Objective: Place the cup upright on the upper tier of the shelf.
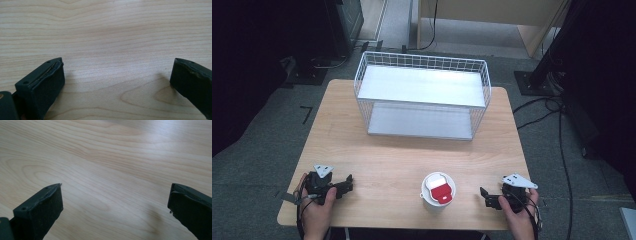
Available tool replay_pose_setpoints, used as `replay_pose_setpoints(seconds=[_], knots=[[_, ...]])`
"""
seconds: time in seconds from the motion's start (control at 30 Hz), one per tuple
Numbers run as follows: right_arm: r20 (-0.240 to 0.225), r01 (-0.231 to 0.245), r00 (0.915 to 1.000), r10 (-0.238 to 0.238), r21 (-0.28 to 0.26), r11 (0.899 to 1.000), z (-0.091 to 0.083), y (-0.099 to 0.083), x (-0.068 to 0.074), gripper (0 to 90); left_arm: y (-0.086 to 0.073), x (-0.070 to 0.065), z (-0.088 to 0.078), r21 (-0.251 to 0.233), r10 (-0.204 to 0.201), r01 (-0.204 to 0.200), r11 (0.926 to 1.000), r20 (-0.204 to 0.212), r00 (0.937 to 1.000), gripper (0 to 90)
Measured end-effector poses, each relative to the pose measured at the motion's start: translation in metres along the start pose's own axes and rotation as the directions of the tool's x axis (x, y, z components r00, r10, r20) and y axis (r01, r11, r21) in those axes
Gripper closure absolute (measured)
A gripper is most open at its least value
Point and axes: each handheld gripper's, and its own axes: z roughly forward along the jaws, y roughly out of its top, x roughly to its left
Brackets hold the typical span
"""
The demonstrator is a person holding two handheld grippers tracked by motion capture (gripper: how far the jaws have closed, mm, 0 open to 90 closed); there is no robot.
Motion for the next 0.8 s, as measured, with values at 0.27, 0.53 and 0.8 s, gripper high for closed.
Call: replay_pose_setpoints(seconds=[0.27,0.53,0.8], knots=[[-0.061,0.054,0.9966,-0.055,-0.011,0.998,-0.003,0.005,0.023,0.0,0.0,0.0,0.0,0.0,0.0,0.0,1.0,0.0,1.0,0.0],[-0.146,0.145,0.9787,-0.145,-0.01,0.989,-0.004,0.009,0.061,0.0,0.0,0.0,0.0,0.0,-0.001,0.001,1.0,0.0,1.0,0.0],[-0.228,0.192,0.9545,-0.192,-0.022,0.981,-0.006,0.011,0.086,0.0,0.0,0.0,0.0,0.0,0.001,-0.001,1.0,0.0,1.0,0.0]])
